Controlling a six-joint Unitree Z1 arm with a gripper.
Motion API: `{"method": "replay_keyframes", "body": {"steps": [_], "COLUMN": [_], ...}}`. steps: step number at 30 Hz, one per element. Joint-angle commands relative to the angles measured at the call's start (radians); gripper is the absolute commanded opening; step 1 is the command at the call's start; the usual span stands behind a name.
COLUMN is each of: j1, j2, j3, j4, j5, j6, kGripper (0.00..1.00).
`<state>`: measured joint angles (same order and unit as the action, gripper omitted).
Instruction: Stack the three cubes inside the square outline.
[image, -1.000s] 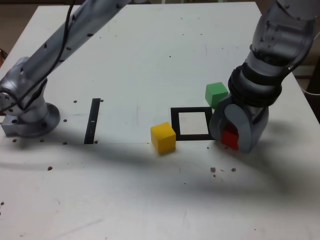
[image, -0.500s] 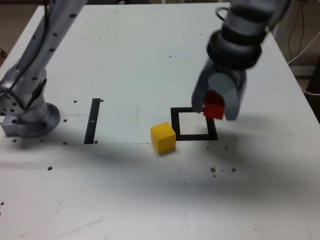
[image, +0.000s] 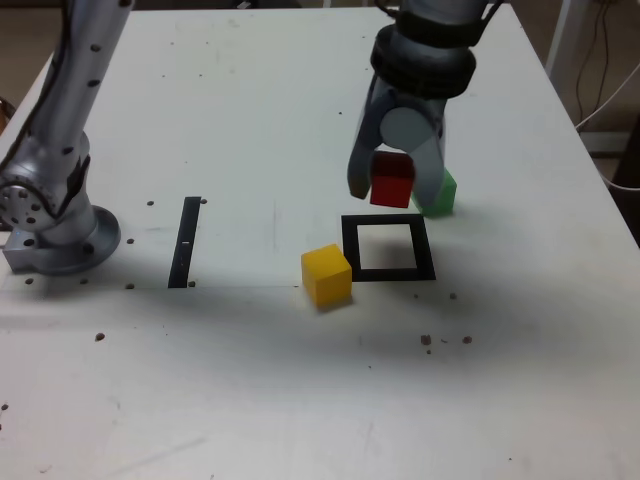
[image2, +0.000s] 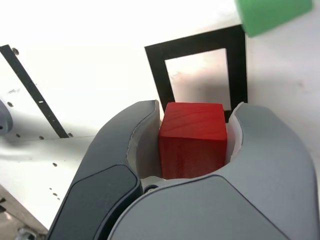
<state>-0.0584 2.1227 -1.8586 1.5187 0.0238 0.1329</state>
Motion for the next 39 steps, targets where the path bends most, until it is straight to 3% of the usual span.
{"method": "replay_keyframes", "body": {"steps": [1,12,23,39], "j1": [0.006,0.013,0.029,0.029], "j2": [-0.013,0.002,0.01,0.01], "j3": [0.022,0.152,0.245,0.328], "j4": [-0.025,-0.178,-0.29,-0.373], "j5": [-0.009,-0.065,-0.088,-0.111], "j6": [-0.003,-0.007,-0.009,-0.01], "kGripper": [0.33,0.33,0.33,0.35]}}
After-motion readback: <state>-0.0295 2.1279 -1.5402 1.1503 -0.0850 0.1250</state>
